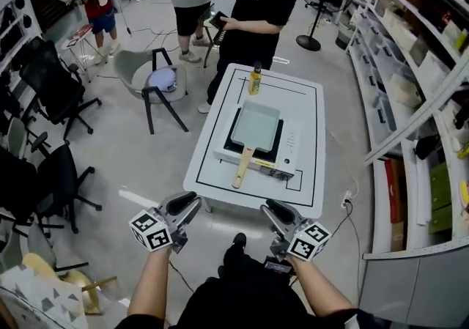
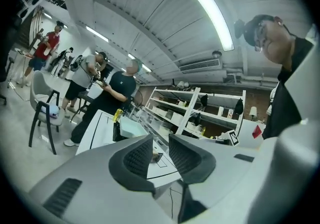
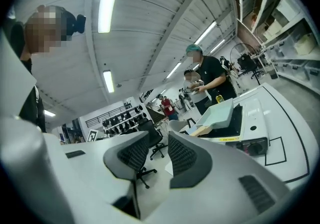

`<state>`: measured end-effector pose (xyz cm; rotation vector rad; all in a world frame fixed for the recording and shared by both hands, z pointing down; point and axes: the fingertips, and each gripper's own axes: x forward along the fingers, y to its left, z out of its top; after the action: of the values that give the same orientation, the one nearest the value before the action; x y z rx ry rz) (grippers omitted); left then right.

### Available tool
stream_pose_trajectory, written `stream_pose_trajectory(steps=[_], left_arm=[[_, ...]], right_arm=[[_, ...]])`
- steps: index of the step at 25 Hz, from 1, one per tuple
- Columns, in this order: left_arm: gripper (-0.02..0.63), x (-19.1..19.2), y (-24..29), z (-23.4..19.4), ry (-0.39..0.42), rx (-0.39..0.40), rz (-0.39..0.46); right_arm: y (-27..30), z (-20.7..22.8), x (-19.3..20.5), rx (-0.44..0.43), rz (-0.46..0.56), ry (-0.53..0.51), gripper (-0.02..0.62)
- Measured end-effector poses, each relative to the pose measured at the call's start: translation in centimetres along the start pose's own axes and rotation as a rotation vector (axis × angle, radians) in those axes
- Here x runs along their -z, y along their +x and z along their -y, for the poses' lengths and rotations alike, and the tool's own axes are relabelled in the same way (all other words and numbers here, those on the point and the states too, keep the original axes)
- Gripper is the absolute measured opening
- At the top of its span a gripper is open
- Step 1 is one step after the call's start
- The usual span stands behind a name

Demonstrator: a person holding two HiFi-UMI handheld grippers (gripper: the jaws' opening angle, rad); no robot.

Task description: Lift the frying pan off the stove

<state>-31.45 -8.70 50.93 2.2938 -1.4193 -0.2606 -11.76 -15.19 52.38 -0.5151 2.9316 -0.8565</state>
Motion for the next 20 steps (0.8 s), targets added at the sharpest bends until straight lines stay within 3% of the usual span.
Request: stream_pose_trajectory(steps=[9,15,20], left_arm=[[0.112,-2.4,7.9,-5.6,-0.213,0.109,-0.065],[0.116,-1.4,12.3,-8.0,-0.391,0.194,-0.133],[0.135,1.1,14.8,-8.1,-0.519,0.286,-0.245]], right_arm=[[5.4,5.2,-1.1,-0.088,-0.092,0.293,0.152],[7.7,7.0,-0.4,-0.15,-0.145,0.495,0.159],[8.4,7.6,1.2,-0.182,-0.186,0.58,0.166]])
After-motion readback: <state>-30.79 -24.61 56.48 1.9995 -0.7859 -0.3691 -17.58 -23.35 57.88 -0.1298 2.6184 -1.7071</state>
